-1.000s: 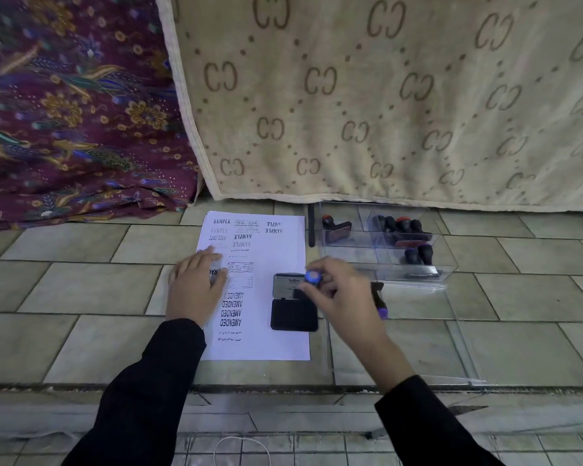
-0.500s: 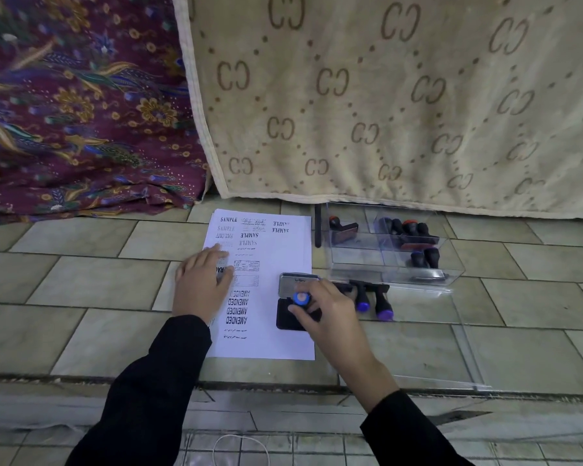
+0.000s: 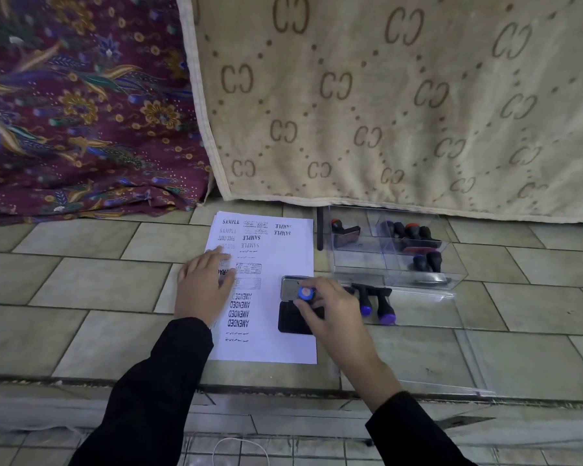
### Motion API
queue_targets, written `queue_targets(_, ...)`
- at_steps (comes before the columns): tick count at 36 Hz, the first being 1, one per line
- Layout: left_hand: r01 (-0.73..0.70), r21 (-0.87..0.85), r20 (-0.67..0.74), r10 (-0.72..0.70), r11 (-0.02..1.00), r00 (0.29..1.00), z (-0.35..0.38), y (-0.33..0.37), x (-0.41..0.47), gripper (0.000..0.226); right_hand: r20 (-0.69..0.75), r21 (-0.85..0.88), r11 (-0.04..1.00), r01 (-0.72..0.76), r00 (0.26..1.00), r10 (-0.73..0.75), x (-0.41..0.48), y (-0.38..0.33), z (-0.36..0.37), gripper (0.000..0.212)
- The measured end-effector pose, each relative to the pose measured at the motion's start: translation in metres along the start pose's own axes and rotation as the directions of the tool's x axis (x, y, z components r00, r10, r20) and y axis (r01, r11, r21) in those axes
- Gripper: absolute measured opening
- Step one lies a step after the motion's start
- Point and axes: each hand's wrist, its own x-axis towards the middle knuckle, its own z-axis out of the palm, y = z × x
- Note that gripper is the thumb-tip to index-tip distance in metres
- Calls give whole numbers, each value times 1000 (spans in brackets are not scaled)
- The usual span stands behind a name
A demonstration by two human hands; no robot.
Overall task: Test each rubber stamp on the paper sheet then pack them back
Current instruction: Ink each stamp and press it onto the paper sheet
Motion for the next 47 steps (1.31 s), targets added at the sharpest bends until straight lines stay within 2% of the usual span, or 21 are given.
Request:
queue_targets(3, -1, 3, -2, 1, 1000, 1000, 0, 0, 0, 31, -53, 51, 998, -26, 998, 29, 23, -2, -4, 28)
queue_targets(6, -7, 10, -2, 7, 1000, 1000, 0, 0, 0, 30, -71, 106, 994, -29, 997, 36, 55, -5, -6, 20)
queue_targets(10, -1, 15, 6, 1, 1000, 1000, 0, -1, 0, 31, -83, 51, 998, -21, 996, 25, 97, -5, 1, 12)
queue_targets(16, -14, 10, -1, 14, 1000, 1000, 1, -2, 1, 30, -36, -23, 999, -41, 999, 40, 134, 6, 22, 12)
queue_targets(20, -14, 14, -4, 14, 1000, 1000, 1, -3, 1, 29, 22, -41, 996, -84, 996, 85, 143, 15, 36, 13)
queue_targets(29, -8, 16, -10, 8, 1000, 1000, 2, -3, 2, 29, -15, -36, 995, -88, 996, 88, 144, 18, 48, 20)
queue_targets(35, -10, 16, -14, 11, 1000, 1000, 3, -3, 1, 29, 4, -52, 996, -67, 998, 67, 143, 21, 49, 18)
queue_targets(41, -15, 24, -14, 16, 1000, 1000, 3, -4, 2, 28, 27, -86, 995, -57, 998, 60, 145, 23, 51, 6)
queue_targets(47, -15, 22, -16, 15, 1000, 1000, 4, -4, 2, 29, 25, -110, 992, -56, 998, 59, 149, 21, 51, 18)
